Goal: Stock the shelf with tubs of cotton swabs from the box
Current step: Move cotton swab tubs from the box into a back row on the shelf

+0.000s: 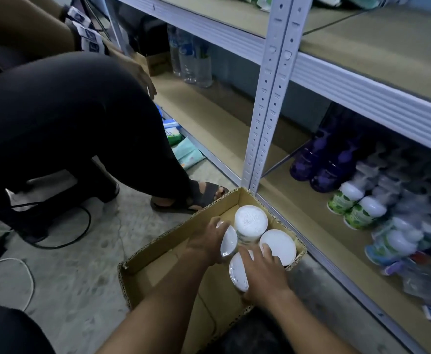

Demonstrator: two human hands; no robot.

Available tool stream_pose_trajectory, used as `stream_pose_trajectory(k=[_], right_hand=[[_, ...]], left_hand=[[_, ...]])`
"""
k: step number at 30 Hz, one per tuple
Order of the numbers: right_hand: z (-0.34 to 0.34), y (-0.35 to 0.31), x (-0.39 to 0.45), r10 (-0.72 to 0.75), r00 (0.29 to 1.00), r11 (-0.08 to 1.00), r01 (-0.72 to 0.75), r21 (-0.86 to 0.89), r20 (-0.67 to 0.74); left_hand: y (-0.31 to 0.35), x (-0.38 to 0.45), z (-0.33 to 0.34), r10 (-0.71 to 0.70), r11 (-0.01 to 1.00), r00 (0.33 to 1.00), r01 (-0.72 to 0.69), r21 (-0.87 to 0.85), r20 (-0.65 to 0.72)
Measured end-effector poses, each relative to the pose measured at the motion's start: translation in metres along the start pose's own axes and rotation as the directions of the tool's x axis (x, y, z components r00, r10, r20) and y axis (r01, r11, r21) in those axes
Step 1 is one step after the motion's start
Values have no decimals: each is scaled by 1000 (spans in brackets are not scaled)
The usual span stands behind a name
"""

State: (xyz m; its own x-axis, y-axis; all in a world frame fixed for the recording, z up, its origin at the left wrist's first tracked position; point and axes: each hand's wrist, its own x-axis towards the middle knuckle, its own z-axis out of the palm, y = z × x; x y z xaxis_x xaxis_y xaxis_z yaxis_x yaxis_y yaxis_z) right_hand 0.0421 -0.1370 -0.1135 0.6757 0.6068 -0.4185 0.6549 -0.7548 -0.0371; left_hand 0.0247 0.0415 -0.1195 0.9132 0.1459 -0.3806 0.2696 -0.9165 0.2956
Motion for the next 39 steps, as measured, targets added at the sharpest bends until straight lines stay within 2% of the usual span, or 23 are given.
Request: stream_pose_trajectory(k=[7,12,17,27,39], right_hand=[[1,0,-2,-9,999,1000,9,-9,-42],[-4,3,-7,0,999,998,2,65,-38],[-19,6,-19,27,998,991,-18,133,-64],[-90,5,-58,46,993,976,-22,219,-107],[-191,21,-131,44,968,961,26,274,-245]], left_hand=[[1,-1,0,-13,999,1000,12,-51,-16],[4,-10,-4,-21,1000,1000,22,-9,7],[7,-25,-16,-29,999,999,29,27,-27],[44,-70,-91,-53,994,997,58,95,-56],[107,-136,-203,40,982,958,14,187,-284]])
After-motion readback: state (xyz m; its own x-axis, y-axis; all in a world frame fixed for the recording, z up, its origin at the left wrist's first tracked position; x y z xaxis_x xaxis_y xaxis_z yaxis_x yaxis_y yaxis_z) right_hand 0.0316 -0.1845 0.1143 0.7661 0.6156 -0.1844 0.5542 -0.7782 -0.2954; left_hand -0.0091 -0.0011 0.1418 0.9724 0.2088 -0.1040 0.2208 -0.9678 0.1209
